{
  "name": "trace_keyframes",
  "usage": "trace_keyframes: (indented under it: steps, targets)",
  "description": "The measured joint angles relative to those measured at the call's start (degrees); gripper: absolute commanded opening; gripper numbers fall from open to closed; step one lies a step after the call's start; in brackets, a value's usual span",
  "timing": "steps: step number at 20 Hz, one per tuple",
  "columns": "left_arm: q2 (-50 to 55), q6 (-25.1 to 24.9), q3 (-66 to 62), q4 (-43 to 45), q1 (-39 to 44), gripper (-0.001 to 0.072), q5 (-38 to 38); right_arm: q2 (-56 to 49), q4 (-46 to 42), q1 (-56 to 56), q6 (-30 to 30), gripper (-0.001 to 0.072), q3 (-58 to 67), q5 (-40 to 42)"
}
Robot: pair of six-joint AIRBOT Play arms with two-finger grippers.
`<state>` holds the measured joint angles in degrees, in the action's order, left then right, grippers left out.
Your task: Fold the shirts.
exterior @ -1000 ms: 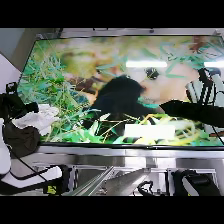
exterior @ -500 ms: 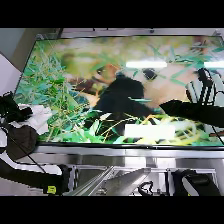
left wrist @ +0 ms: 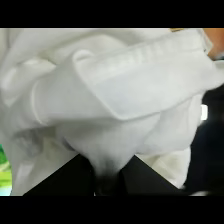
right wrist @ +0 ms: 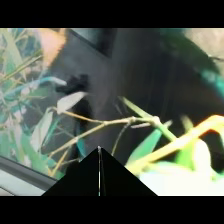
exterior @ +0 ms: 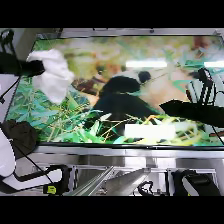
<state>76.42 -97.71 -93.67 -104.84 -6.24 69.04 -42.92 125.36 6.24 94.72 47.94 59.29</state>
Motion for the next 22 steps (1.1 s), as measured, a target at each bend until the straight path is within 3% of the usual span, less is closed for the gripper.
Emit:
trace_keyframes:
  steps: [4, 8, 10, 11, 14, 15, 16, 19, 22]
  targets:
    - [-2.8, 3.3, 2.3, -2.1, 17.0, 0.0018, 0.3, 0.0, 0.0, 0.0, 0.0, 0.0024, 0.0, -0.5]
    - [-0.1, 7.4, 9.9, -2.9, 31.4, 0.0038, -6.6, -0.3, 0.1, 0.0, 0.0, 0.0026, 0.0, -0.9]
    - [2.9, 9.3, 12.4, -3.1, 36.7, 0.0436, -10.8, -0.6, 0.2, 0.0, 0.0, 0.0031, 0.0, -1.0]
    - [4.4, 10.3, 12.9, -3.3, 38.6, 0.0501, -12.8, -0.9, 0.2, -0.1, 0.0, 0.0031, 0.0, -1.2]
    - [8.6, 13.1, 11.6, -3.3, 41.5, 0.05, -15.1, -2.3, 0.3, -0.3, 0.0, 0.0042, 0.0, -1.2]
    - [9.4, 13.6, 10.4, -3.3, 41.4, 0.05, -14.8, -2.8, 0.3, -0.6, 0.0, 0.0192, 0.1, -1.2]
    - [9.9, 14.1, 8.8, -3.3, 40.7, 0.0501, -13.1, -3.5, 0.4, -1.3, 0.0, 0.0408, 0.2, -1.0]
    - [8.5, 14.4, 6.2, -3.2, 36.5, 0.0501, -5.0, -5.9, 0.8, -5.2, 0.0, 0.0437, 0.5, 0.9]
    - [2.7, 14.4, 13.4, -3.1, 32.6, 0.0501, 2.9, -10.5, 1.2, -8.9, 1.6, 0.0437, 0.4, 3.3]
